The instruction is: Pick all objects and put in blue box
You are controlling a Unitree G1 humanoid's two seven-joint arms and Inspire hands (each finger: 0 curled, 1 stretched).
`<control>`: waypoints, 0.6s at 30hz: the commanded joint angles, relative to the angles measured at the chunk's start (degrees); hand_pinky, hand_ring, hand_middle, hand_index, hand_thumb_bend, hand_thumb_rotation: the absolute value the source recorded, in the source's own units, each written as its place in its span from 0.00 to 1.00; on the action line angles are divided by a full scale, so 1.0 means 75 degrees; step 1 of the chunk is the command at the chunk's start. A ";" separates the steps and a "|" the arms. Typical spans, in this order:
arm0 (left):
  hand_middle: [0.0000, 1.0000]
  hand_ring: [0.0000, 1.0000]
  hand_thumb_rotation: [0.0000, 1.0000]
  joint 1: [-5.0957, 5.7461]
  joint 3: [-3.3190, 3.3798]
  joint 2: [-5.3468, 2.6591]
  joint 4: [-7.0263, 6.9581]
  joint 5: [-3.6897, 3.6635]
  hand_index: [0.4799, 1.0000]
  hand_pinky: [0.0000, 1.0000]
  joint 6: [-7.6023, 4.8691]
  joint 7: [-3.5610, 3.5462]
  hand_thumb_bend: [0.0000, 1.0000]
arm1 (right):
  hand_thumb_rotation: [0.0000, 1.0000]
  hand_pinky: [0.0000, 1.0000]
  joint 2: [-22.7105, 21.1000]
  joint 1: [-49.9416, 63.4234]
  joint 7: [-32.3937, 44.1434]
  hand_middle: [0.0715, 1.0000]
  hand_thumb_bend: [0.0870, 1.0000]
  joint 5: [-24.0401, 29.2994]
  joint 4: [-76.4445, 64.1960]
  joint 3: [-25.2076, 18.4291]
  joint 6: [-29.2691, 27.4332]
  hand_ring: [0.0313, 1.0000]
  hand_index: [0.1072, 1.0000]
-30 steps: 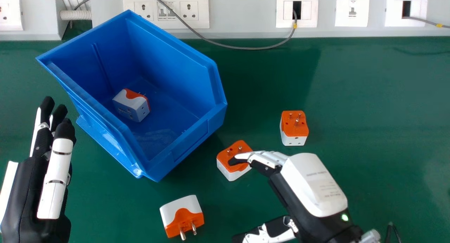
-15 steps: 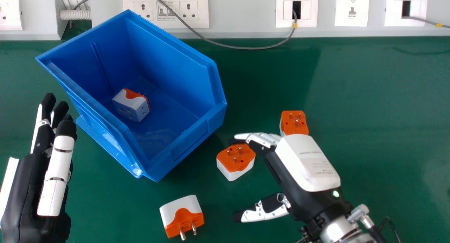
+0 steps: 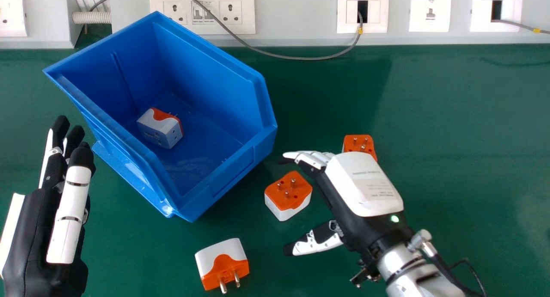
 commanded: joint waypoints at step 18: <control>1.00 1.00 0.83 0.0073 0.0050 0.0075 -0.0325 -0.0024 1.00 1.00 0.0026 0.0079 0.51 | 0.11 0.60 0.0472 -0.1868 0.0336 0.75 0.84 0.0280 0.2177 0.0399 0.0771 0.73 0.71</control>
